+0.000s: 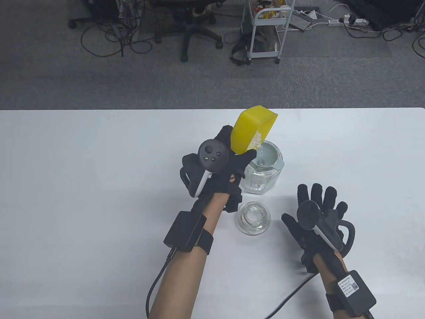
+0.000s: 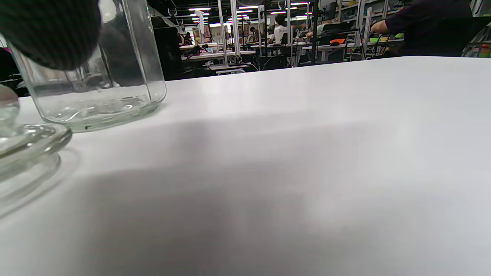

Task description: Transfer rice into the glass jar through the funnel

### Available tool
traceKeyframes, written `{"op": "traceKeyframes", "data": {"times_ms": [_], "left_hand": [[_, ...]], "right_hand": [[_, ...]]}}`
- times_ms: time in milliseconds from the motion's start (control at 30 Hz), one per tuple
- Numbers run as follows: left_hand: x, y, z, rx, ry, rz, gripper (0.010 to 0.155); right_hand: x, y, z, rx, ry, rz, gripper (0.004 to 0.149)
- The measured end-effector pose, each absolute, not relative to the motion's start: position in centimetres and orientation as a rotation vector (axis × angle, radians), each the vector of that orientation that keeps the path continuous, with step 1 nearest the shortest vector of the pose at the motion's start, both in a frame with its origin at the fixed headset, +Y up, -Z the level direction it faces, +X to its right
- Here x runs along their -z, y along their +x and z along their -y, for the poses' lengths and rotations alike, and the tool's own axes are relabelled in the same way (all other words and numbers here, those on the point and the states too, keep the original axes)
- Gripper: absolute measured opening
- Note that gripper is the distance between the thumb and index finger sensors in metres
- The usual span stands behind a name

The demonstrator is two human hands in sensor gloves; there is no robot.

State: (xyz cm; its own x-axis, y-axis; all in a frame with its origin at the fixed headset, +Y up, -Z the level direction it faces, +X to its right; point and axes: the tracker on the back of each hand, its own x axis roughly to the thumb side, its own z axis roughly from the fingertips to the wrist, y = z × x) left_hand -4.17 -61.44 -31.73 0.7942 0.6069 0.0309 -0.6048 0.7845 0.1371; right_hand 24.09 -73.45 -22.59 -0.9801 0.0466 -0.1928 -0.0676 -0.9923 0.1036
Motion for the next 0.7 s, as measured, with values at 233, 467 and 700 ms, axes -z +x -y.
{"op": "traceKeyframes", "data": {"times_ms": [233,467,700], "left_hand": [[31.34,-3.77,61.22,-0.596,0.175,0.019,0.095],[31.16,-3.64,61.49,-0.616,0.186,0.041,0.095],[31.15,-3.55,61.50,-0.613,0.185,0.041,0.095]], "right_hand": [[22.56,24.12,73.52,-3.058,-0.296,-0.195,0.093],[22.62,24.13,73.58,-3.041,-0.270,-0.183,0.093],[22.59,24.17,73.55,-3.036,-0.276,-0.192,0.093]]}}
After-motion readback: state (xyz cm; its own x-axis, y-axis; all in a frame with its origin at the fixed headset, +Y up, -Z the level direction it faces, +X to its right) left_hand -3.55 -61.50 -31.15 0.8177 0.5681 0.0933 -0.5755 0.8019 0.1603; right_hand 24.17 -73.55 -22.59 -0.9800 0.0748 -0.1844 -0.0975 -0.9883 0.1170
